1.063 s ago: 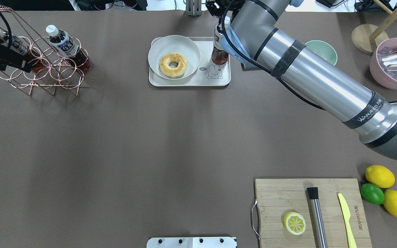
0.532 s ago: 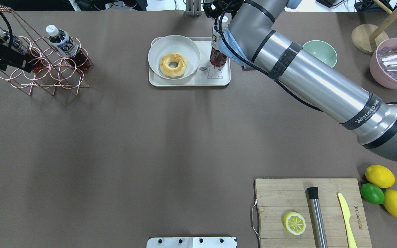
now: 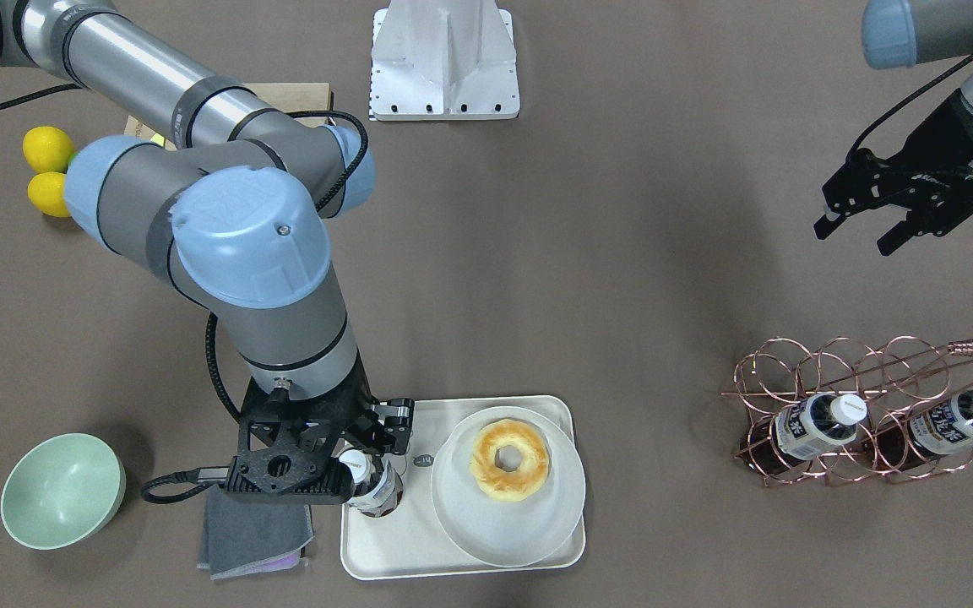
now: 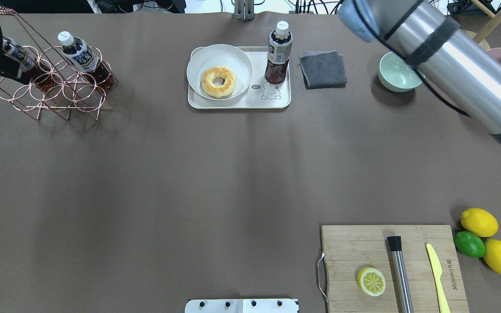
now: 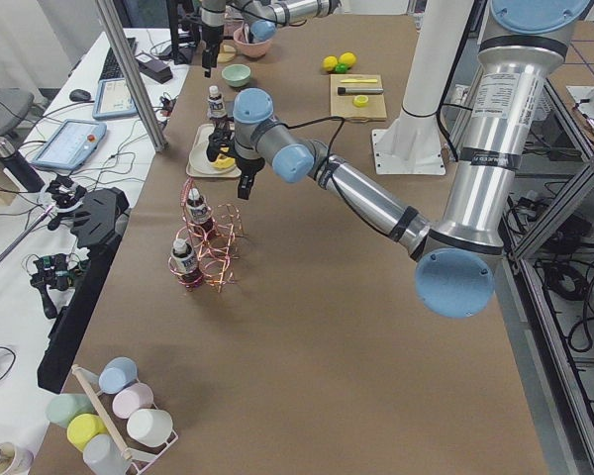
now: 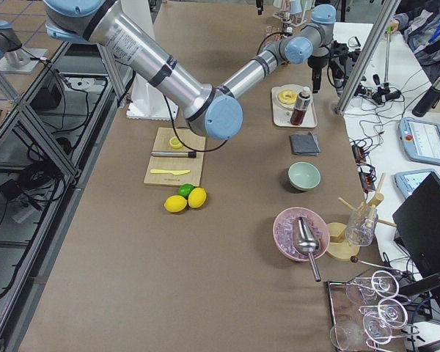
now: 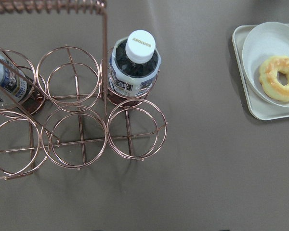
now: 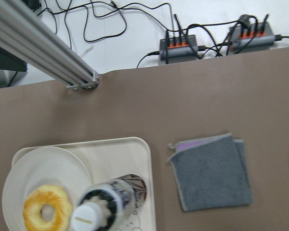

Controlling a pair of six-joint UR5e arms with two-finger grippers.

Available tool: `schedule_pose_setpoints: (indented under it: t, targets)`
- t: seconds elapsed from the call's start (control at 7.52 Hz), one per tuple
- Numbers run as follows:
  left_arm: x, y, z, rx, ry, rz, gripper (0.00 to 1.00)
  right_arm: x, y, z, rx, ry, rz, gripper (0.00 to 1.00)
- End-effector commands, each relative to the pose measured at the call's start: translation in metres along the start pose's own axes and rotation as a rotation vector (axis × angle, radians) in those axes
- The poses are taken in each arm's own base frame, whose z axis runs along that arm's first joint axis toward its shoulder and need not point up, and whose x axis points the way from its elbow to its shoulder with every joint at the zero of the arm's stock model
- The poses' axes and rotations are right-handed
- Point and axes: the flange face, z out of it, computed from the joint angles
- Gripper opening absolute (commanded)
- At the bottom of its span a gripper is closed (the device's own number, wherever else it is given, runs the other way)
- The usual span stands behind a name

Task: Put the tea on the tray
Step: 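Open the right gripper and withdraw the right arm from the tray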

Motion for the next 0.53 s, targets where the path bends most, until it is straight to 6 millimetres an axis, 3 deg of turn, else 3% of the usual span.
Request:
schedule_pose_setpoints:
  t: [0.0, 0.13, 0.4]
  targets:
    - [-0.022, 0.000, -0.037, 0.032, -0.034, -0.044, 0.84, 0.195, 0.014, -0.056, -0.013, -0.032, -0.077, 1.00]
    - [-0.034, 0.018, -0.053, 0.033, -0.052, -0.021, 0.84, 0.261, 0.015, -0.066, -0.028, -0.035, -0.081, 1.00]
    - [-0.079, 0.041, -0.060, 0.013, -0.093, 0.036, 0.87, 0.427, 0.069, -0.067, -0.070, -0.001, -0.203, 1.00]
